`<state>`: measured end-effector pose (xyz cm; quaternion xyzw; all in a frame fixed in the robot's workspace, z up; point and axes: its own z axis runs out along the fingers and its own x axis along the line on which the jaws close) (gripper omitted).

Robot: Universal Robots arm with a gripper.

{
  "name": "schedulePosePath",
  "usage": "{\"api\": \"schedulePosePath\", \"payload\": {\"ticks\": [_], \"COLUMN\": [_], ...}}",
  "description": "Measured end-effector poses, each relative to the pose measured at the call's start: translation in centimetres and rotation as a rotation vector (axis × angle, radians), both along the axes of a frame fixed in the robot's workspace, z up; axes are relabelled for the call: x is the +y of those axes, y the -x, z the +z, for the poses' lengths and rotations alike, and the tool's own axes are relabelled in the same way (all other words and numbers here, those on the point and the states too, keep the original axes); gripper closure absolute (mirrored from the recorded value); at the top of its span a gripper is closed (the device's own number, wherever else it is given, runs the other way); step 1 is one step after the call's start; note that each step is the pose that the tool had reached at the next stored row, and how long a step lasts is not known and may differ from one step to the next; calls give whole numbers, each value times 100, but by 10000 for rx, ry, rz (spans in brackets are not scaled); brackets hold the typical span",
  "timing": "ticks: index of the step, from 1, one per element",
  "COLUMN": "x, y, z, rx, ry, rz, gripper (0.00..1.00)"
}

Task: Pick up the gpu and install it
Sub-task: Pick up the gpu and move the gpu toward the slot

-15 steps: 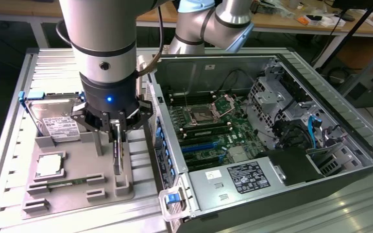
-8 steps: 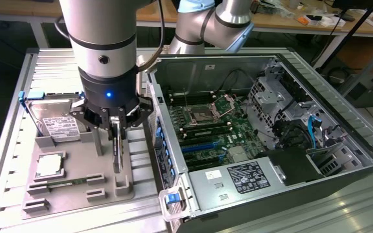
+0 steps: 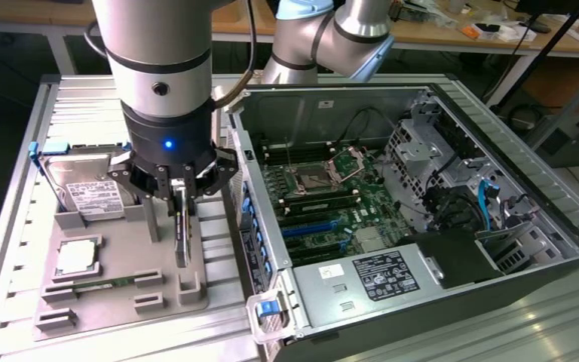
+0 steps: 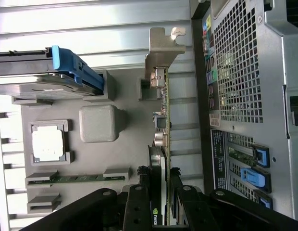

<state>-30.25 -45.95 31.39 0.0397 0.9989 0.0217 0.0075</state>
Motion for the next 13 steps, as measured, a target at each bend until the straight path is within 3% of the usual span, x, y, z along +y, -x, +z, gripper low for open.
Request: {"api": "schedulePosePath", "payload": {"ticks": [13], "x": [0], "y": [0], "z": [144], "rx": [0], "ry": [1], "rz": [-4], "gripper": [73]}}
